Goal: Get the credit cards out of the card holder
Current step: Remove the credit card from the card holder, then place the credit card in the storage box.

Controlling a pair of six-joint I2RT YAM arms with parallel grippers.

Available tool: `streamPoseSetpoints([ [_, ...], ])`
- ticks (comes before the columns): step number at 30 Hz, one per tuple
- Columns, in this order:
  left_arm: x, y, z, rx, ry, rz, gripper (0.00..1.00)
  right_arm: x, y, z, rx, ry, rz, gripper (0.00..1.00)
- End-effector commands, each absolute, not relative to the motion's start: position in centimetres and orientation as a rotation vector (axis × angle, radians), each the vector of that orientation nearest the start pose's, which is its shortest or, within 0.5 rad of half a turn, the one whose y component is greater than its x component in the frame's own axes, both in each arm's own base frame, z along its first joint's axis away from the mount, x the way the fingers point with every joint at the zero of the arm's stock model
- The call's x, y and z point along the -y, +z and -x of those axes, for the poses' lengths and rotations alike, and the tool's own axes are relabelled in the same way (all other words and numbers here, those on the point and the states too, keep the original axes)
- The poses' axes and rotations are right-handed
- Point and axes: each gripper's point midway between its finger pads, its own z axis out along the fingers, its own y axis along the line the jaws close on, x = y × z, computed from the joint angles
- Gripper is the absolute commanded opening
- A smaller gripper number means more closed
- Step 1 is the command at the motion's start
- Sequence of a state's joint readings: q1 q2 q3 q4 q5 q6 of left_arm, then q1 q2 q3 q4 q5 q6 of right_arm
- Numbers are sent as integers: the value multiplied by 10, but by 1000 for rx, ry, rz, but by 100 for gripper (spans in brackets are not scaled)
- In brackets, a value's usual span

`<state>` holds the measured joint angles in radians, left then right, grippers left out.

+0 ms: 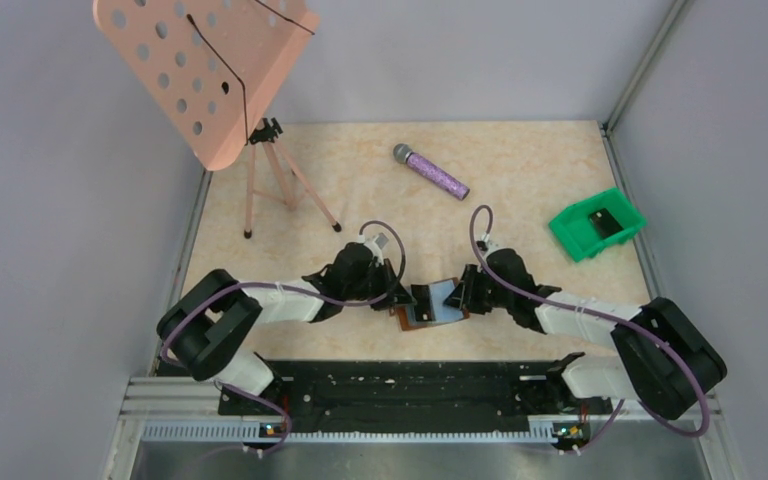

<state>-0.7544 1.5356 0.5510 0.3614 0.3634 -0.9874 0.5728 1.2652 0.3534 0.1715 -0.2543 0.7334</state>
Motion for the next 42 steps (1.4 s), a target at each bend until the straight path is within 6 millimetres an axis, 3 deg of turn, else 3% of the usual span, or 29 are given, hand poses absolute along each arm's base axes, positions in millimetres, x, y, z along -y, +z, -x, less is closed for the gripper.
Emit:
streamPoseSetpoints([
  [1, 307, 64, -203, -2472, -1225, 29, 0, -201, 12, -205, -2537, 800, -70, 23],
  [10, 292, 82, -205, -2419, -1158, -12, 0, -209, 56, -214, -2414, 859, 44, 31],
  [16, 293, 104, -203, -2384, -1173, -102, 0, -219, 104, -220, -2226, 946, 169, 33],
  [26, 295, 148, -161, -2321, -1347, -446, 0, -244, 188, -195, -1814, 1205, 459, 40],
  [30, 291, 160, -143, -2306, -1390, -569, 0, -249, 192, -187, -1805, 1241, 536, 43],
  [35, 291, 173, -123, -2274, -1502, -674, 0, -266, 187, -163, -1814, 1427, 717, 46],
  [42, 293, 170, -115, -2289, -1553, -735, 0, -276, 186, -151, -1801, 1572, 795, 43],
])
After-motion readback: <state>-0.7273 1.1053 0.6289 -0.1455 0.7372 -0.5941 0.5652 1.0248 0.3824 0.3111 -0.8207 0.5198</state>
